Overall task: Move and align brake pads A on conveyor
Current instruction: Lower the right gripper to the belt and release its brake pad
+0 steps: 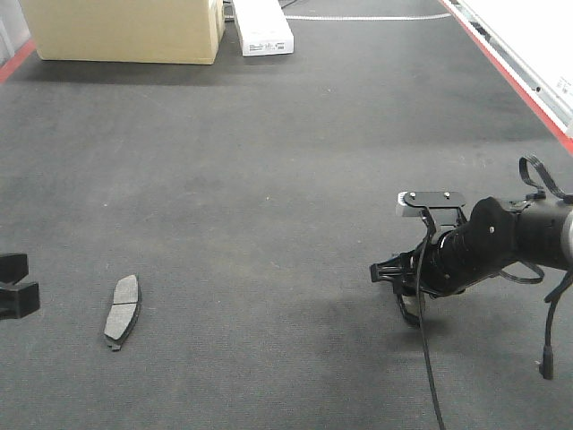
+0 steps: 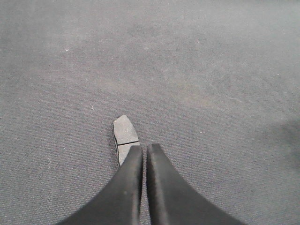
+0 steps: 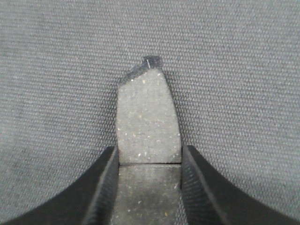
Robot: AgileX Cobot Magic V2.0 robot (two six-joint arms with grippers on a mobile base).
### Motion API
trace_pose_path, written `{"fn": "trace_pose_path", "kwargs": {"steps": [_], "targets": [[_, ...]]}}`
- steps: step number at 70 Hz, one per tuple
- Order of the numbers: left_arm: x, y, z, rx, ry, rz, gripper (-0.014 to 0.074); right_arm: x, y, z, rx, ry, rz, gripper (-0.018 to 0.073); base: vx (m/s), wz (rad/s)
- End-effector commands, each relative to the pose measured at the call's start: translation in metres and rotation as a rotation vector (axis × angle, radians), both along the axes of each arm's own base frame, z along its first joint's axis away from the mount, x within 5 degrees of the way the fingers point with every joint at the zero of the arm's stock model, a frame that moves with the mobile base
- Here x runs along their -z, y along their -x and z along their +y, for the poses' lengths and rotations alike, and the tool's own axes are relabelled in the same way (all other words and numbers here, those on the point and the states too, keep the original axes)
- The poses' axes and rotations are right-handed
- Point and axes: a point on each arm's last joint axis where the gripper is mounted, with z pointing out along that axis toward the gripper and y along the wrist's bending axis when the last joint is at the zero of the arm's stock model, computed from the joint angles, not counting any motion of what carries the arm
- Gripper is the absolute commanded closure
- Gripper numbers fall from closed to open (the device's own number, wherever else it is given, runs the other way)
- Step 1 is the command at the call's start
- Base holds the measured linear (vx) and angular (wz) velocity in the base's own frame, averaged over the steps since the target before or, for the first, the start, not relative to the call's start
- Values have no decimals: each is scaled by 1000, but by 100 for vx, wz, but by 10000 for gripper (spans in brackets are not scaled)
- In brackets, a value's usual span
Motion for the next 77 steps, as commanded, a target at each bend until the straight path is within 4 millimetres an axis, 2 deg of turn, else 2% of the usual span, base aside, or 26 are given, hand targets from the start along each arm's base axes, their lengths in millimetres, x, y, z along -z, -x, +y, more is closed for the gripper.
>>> {"fn": "trace_pose_path", "kwargs": {"steps": [1, 11, 31, 45, 61, 77], "targets": [[-14, -2, -1, -1, 21, -85, 604, -26, -9, 0, 4, -23, -129, 529, 0, 0], [-14, -2, -1, -1, 21, -85, 604, -25, -8, 0, 3, -21, -109, 471, 0, 0], [-14, -2, -1, -1, 21, -85, 604, -25, -7, 0, 15, -27, -100, 270, 0, 0], [-14, -2, -1, -1, 21, -85, 604, -25, -7, 0, 48, -45, -96, 176, 0, 0], [-14, -2, -1, -1, 21, -85, 604, -32, -6, 0, 54, -52, -114, 166, 0, 0], [-14, -2, -1, -1, 21, -85, 604, -71, 8, -4, 45, -68, -223, 230, 0, 0]]}}
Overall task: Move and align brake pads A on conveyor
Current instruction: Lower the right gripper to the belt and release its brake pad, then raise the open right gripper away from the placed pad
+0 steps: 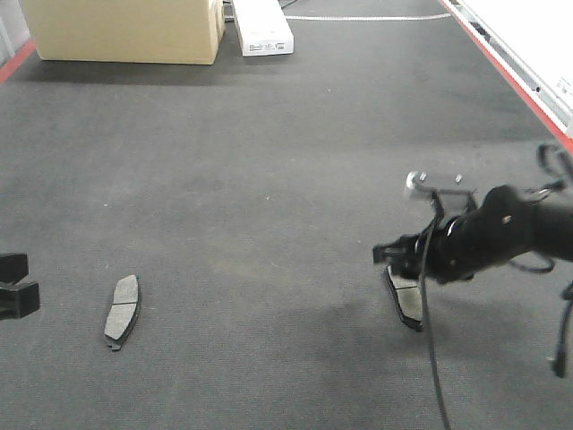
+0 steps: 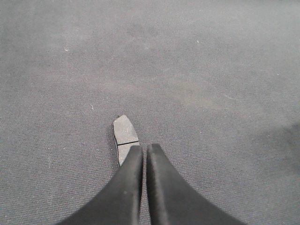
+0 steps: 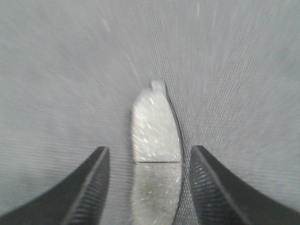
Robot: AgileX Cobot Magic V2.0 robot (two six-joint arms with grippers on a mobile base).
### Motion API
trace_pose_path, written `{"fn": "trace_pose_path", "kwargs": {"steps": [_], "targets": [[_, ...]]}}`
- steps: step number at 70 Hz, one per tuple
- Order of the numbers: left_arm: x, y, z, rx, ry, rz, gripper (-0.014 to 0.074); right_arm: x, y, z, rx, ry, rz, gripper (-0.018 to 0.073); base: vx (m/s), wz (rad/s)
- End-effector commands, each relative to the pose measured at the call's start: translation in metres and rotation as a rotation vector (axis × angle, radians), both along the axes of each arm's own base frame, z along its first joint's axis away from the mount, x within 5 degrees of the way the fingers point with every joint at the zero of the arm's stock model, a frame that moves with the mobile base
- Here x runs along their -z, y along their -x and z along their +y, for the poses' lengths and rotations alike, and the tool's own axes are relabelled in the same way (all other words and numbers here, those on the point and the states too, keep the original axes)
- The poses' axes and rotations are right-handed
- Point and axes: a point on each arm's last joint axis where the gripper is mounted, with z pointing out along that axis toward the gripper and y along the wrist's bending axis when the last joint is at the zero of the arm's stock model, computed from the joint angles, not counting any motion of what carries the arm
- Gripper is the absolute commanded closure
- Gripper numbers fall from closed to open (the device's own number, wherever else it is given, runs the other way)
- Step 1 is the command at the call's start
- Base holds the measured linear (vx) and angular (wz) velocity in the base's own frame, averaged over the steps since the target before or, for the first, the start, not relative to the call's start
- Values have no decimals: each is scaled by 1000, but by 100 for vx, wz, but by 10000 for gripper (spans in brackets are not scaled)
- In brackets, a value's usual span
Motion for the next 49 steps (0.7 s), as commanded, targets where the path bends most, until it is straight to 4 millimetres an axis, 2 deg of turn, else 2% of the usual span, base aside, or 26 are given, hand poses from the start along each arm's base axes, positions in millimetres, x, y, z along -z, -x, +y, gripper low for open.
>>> {"fn": "trace_pose_path", "kwargs": {"steps": [1, 14, 31, 49], "targets": [[-14, -2, -1, -1, 21, -85, 604, -40, 6, -3, 1, -20, -155, 236, 0, 0], [-14, -2, -1, -1, 21, -85, 604, -58, 40, -13, 0, -24, -324, 352, 0, 0], [-14, -2, -1, -1, 21, -85, 604, -80, 88, -24, 0, -44, -489, 571, 0, 0], [-14, -2, -1, -1, 21, -85, 604, -109, 139, -34, -27, -43, -662, 569, 0, 0]]}}
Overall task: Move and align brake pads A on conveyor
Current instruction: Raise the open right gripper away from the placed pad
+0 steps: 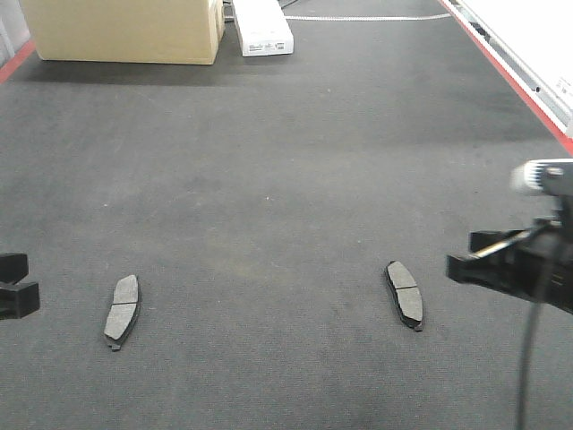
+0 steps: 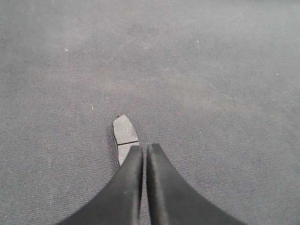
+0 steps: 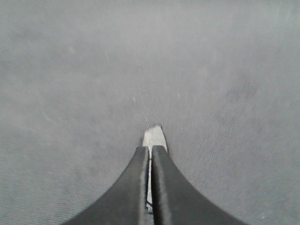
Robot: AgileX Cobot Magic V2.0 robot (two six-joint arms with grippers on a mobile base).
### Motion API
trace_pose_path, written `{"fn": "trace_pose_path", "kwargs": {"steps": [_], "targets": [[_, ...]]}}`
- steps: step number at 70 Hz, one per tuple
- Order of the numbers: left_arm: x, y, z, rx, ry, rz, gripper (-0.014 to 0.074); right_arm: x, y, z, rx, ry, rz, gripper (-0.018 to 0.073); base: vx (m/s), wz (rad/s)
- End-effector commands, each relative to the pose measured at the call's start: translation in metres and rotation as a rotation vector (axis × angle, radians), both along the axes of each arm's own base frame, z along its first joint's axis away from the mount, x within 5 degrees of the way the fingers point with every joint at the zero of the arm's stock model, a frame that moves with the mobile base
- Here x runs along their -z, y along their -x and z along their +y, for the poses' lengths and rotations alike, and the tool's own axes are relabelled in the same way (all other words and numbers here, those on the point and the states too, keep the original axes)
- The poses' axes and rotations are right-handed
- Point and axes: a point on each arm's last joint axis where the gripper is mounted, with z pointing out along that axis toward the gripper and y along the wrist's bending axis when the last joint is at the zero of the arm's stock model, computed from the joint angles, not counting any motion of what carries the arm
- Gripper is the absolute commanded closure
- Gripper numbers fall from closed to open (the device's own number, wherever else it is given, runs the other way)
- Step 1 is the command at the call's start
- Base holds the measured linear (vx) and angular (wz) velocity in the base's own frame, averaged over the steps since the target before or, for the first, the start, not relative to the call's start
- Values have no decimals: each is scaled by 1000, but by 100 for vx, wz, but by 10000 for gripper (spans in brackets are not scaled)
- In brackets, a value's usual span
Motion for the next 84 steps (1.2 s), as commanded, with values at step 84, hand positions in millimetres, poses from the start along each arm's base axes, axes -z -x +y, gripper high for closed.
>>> {"fn": "trace_pose_path", "kwargs": {"steps": [84], "targets": [[-14, -2, -1, -1, 21, -85, 604, -67, 84, -19, -6, -53, -444, 569, 0, 0]]}}
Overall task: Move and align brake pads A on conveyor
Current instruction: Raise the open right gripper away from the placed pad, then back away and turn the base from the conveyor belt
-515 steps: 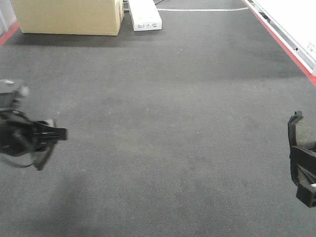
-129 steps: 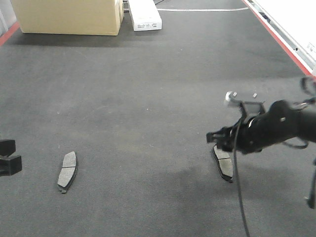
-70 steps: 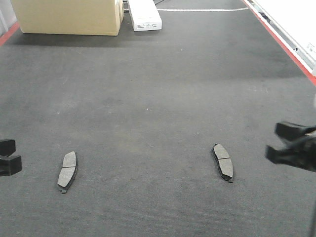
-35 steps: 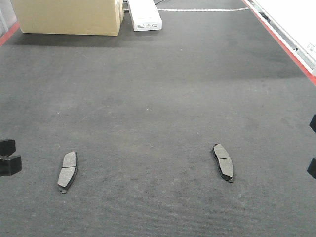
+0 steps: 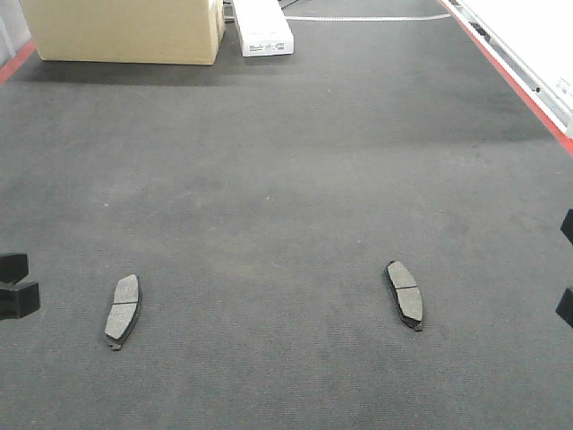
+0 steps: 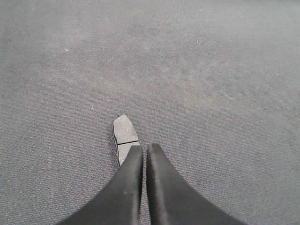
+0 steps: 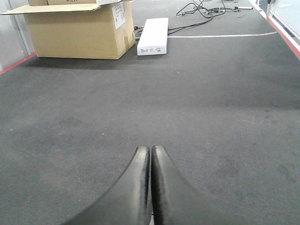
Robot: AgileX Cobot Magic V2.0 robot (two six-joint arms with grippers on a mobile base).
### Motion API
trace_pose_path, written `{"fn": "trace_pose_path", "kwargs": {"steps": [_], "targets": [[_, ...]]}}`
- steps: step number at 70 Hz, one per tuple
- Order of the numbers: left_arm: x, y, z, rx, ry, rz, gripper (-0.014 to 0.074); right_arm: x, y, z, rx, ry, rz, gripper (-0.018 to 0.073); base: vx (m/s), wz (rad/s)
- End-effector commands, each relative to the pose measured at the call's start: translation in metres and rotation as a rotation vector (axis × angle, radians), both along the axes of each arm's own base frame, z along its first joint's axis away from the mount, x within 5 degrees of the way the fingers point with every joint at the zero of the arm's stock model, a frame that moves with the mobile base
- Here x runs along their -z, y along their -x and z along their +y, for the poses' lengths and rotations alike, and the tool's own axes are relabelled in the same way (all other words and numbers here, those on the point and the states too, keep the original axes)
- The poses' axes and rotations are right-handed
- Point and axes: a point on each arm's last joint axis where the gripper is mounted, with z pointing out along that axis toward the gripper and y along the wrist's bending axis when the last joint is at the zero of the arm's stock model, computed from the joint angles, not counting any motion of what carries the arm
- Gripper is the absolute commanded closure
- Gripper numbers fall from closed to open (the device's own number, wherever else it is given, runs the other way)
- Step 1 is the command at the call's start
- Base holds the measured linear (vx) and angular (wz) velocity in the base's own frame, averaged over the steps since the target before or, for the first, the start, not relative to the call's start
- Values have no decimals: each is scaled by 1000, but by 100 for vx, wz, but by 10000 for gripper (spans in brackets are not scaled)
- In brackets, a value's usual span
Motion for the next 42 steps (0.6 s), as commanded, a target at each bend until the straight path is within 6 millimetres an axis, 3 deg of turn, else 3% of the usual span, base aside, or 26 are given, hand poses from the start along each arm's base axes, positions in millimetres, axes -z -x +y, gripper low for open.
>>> {"fn": "trace_pose_path", "kwargs": {"steps": [1, 23, 42], "targets": [[-14, -2, -1, -1, 21, -85, 604, -16, -1, -1, 9, -10, -99, 569, 0, 0], [-14, -2, -1, -1, 21, -85, 604, -16, -1, -1, 9, -10, -99, 568, -3, 0], [-14, -2, -1, -1, 21, -85, 604, -16, -1, -1, 9, -10, -99, 568, -21, 3]]}}
